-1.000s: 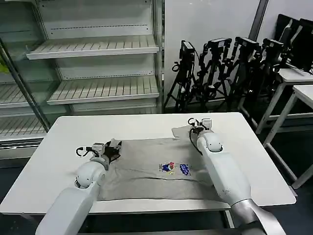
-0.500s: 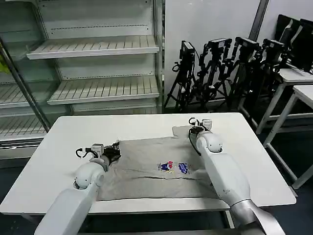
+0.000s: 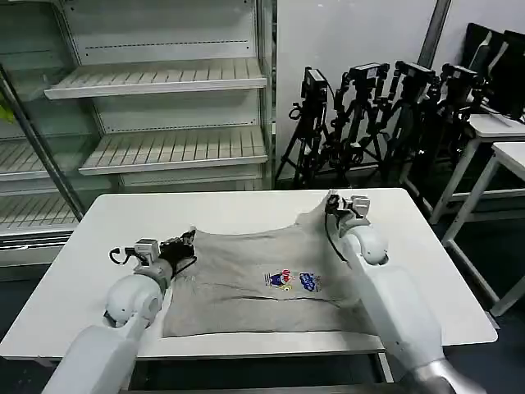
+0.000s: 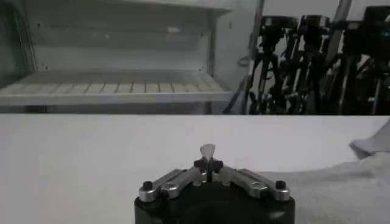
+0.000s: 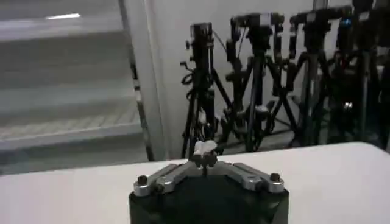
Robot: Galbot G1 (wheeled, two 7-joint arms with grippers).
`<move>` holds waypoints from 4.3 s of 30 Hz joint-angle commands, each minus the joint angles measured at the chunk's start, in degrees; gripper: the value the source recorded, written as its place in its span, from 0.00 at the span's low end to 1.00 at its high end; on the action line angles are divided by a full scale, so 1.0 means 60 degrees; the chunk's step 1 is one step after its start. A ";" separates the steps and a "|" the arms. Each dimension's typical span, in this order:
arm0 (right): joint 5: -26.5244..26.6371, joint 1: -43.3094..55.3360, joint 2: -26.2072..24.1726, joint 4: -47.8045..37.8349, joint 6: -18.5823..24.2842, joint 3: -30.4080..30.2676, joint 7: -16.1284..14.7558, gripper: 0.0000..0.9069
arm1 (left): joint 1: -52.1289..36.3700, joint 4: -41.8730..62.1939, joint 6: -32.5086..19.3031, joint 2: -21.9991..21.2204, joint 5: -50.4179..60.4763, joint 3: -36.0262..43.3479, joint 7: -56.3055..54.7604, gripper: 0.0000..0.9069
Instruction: Fold and organize the clothes.
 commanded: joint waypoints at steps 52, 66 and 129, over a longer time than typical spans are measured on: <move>-0.1844 -1.0218 -0.0640 0.7731 0.1397 0.3821 -0.0566 1.00 | 0.6107 -0.4051 -0.1556 -0.1641 0.2401 -0.1902 -0.1066 1.00; -0.2038 -1.0340 -0.0394 0.7835 0.1375 0.3785 -0.0472 1.00 | 0.5357 -0.2837 -0.1096 -0.2225 0.2242 -0.1151 -0.0848 0.03; -0.2396 -1.1157 0.0388 0.8234 0.1544 0.4000 -0.0265 1.00 | 0.2910 -0.3011 0.0036 -0.3922 -0.7441 -0.0375 -0.1260 0.03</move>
